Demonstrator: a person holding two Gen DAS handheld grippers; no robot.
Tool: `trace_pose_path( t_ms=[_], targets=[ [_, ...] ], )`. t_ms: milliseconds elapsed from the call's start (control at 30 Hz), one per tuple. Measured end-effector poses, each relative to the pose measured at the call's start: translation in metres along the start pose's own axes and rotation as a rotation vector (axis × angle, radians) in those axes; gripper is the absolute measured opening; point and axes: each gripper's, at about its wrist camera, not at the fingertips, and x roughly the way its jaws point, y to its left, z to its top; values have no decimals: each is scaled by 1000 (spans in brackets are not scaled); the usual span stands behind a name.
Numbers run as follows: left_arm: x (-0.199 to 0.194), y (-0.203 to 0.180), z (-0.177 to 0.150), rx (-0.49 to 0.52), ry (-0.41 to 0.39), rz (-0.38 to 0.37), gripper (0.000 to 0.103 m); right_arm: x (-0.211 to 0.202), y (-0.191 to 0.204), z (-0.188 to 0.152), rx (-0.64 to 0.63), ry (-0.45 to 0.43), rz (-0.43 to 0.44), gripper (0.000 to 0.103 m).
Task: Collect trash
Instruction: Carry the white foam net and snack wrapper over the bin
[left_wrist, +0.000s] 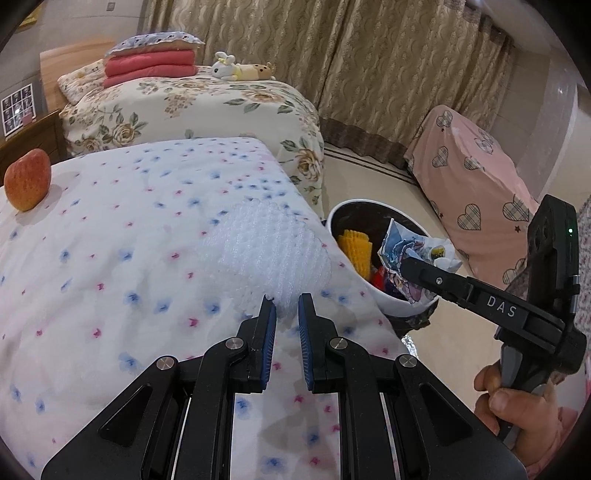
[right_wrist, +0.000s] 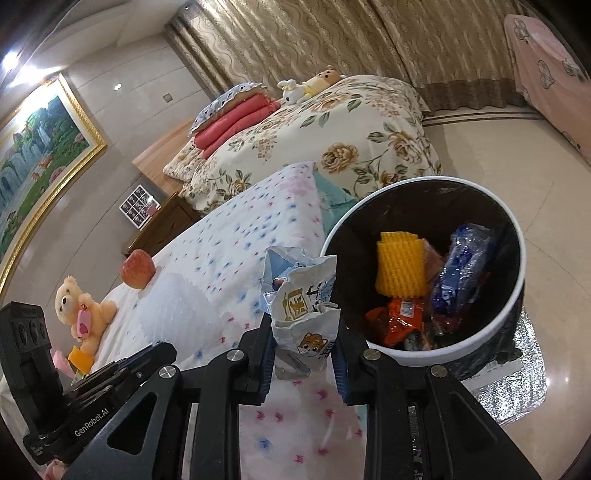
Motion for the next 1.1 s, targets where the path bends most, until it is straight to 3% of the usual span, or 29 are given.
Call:
trace_pose_path(
  t_ms=[1100],
  targets=[
    [33,-54,20,123,34,-67,12,-14,-47,14,51,-33,-72,29]
  ],
)
